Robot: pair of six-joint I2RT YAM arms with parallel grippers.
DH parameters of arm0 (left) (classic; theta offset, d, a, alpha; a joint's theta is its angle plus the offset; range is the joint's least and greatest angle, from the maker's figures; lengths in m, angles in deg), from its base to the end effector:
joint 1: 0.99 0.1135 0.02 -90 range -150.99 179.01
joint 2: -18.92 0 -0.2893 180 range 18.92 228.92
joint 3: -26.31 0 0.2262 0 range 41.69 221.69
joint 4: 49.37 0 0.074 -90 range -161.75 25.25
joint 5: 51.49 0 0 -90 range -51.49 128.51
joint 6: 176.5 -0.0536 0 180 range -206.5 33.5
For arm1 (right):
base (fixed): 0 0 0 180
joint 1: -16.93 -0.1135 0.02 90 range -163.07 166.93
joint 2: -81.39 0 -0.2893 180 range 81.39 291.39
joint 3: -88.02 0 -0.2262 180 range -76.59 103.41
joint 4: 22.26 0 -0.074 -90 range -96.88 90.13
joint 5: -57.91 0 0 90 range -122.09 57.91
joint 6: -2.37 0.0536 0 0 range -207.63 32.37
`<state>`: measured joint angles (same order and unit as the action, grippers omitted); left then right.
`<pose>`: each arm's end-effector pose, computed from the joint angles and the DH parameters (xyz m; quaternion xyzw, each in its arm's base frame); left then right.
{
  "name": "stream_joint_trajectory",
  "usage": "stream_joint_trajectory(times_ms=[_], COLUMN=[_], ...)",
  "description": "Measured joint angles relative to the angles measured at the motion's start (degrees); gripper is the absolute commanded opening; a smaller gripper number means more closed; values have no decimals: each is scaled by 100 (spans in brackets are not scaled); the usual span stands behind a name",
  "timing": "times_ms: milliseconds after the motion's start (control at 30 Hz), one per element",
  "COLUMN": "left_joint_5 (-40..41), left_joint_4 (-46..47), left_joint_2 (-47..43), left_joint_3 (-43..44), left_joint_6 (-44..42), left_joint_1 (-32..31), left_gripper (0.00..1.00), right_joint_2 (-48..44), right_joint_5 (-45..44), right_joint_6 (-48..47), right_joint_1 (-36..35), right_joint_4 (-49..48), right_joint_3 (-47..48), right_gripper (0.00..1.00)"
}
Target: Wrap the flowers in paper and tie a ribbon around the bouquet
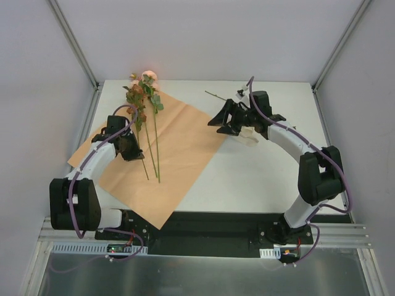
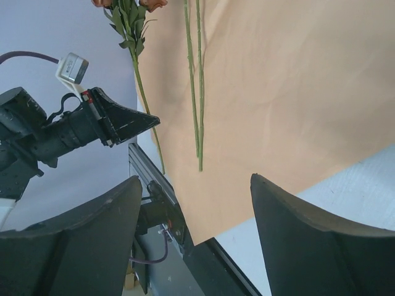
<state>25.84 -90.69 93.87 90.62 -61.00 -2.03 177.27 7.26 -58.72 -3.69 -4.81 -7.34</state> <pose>0.2448 -0.0162 0.2516 -0.1639 0.9259 -0.1759 0.2913 0.3369 0.1631 0.3018 -0.1127 0.8203 0.4641 0.3146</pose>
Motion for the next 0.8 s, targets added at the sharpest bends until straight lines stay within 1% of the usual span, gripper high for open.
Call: stream_joint_trajectory(times_ms=[200,533,567,600,667,700,800], left_joint_5=[151,254,256,256,260,262,273], left_joint_4=[254,636,640,643,640,640,623], left_joint_2=[678,1375,1434,1473,1495,1495,1495], left_joint_3=[-7,2,0,0,0,0,2], left_joint_6=[-262,-282,-280,-278,-273,-260,-249], left_joint_1=[0,0,0,0,0,0,-4], left_gripper=[0,0,2,7,13,17,24], right_joint_2=[234,592,623,654,704,728,863], right_joint_5=[50,61,44,13,-177,-306,-715], right_joint_6=[-50,-52,-46,-7,149,264,632], right_joint_1=[2,2,2,9,26,46,118], right_joint_4=[11,9,11,15,81,131,214], right_joint_3=[39,157,157,157,157,157,181], right_gripper=[74,74,74,74,72,72,70])
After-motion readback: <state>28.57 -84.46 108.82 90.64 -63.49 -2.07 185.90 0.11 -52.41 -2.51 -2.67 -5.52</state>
